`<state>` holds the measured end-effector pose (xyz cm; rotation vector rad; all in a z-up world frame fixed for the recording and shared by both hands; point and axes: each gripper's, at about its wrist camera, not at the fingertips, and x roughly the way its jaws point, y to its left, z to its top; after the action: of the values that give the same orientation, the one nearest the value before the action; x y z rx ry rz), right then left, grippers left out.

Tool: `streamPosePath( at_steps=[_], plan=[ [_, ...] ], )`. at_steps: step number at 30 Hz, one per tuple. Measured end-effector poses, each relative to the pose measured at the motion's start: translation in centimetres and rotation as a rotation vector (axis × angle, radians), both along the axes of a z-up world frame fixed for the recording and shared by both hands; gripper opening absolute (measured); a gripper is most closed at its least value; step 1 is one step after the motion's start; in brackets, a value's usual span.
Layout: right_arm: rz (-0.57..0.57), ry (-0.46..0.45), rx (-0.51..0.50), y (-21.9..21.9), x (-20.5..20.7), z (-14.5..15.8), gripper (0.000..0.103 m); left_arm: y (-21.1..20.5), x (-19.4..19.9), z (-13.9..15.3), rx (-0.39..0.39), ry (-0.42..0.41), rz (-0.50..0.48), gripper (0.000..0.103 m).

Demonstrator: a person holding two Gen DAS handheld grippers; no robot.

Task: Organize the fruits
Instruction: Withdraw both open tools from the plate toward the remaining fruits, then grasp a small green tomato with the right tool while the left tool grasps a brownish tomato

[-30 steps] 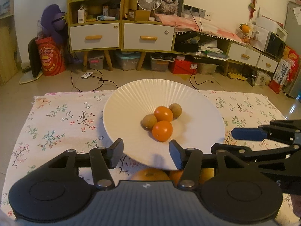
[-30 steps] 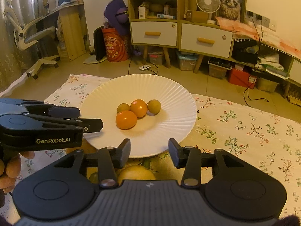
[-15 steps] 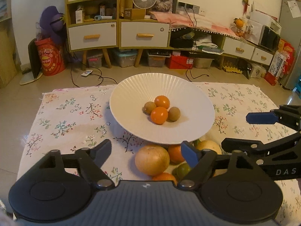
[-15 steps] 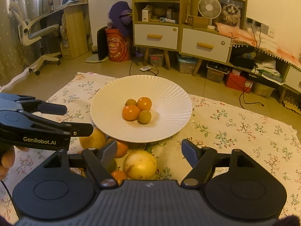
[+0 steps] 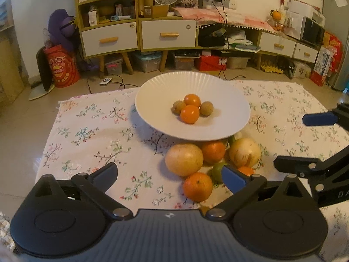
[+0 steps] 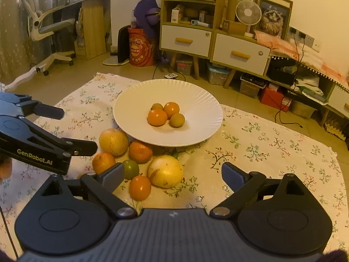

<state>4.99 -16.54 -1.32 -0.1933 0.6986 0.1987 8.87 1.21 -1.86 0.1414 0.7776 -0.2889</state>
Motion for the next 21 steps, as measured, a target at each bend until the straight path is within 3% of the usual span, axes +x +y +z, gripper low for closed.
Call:
streamPosePath(
  at_steps=[10, 21],
  plan=[
    [0.013, 0.020, -0.053, -0.1, -0.8, -1.2, 0.099, -0.1, -1.3, -1.7, 0.072, 0.035, -0.023, 0.088],
    [0.079, 0.078, -0.078, 1.1, -1.8, -2.6, 0.099, -0.3, -1.8, -3.4, 0.091, 0.108, -0.048, 0.088]
  ],
)
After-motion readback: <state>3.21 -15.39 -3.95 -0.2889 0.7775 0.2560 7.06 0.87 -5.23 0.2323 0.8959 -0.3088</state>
